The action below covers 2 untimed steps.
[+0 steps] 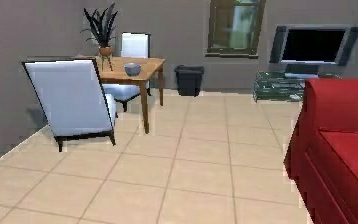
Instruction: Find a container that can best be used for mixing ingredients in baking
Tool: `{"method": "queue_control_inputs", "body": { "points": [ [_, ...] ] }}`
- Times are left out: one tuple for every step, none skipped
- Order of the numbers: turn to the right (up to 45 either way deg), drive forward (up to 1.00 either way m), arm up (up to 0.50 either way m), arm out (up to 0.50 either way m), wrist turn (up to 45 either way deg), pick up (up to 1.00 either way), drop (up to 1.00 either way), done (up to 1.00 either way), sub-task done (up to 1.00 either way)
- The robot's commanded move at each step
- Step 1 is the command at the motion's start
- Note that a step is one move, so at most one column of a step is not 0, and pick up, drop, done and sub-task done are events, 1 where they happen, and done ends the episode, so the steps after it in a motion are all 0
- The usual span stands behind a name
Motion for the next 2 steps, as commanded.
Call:
{"method": "queue_control_inputs", "body": {
  "points": [
    [3.0,0.00,0.00,0.00,0.0,0.00,0.00,0.00,0.00],
    [0.0,1.00,0.00,0.00,0.0,0.00,0.00,0.00,0.00]
  ]
}}
